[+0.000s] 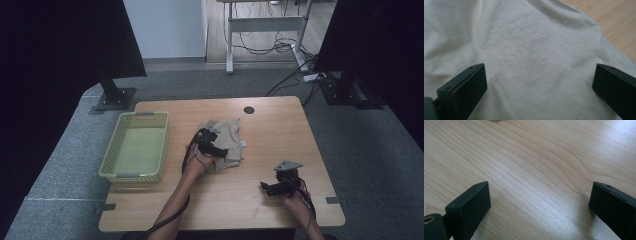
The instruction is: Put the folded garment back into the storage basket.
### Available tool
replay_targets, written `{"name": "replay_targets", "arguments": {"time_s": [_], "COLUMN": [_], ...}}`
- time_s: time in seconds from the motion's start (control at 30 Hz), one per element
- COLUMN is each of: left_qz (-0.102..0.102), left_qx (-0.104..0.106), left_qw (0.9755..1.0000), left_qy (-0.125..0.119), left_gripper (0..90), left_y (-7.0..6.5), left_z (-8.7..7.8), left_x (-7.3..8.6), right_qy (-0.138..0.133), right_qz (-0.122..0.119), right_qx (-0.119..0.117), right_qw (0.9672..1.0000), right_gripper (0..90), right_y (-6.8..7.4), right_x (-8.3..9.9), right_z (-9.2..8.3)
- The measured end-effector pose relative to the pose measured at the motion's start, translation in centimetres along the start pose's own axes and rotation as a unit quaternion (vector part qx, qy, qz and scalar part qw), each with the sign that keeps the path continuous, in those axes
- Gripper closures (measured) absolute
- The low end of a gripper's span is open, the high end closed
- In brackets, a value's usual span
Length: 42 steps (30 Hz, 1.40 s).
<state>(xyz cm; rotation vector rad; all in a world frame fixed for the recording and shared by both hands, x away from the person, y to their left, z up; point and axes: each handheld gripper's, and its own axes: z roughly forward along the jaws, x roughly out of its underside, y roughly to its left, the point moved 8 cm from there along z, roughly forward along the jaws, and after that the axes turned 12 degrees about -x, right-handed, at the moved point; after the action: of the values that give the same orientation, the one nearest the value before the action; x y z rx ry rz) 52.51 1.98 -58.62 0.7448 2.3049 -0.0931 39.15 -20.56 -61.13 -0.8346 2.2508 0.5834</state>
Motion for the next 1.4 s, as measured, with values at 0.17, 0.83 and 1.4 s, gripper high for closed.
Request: {"name": "replay_targets", "arguments": {"time_s": [0.17,0.83,1.4], "left_qz": [0.014,0.027,0.044], "left_qx": [-0.004,0.009,0.02], "left_qw": [0.9993,0.999,0.9988], "left_qy": [0.033,0.035,0.007], "left_gripper": [0.0,61.1,79.8], "left_y": [-0.2,-0.8,-0.2], "left_z": [2.0,0.7,-0.8], "left_x": [0.5,0.3,-0.9], "right_qy": [0.0,0.0,0.0], "right_qz": [0.0,0.0,0.0], "right_qx": [0.0,0.0,0.0], "right_qw": [1.0,1.0,1.0], "right_gripper": [3.5,3.4,3.5], "right_y": [0.0,0.0,0.0], "right_x": [0.0,0.0,0.0], "right_z": [0.0,0.0,0.0]}}
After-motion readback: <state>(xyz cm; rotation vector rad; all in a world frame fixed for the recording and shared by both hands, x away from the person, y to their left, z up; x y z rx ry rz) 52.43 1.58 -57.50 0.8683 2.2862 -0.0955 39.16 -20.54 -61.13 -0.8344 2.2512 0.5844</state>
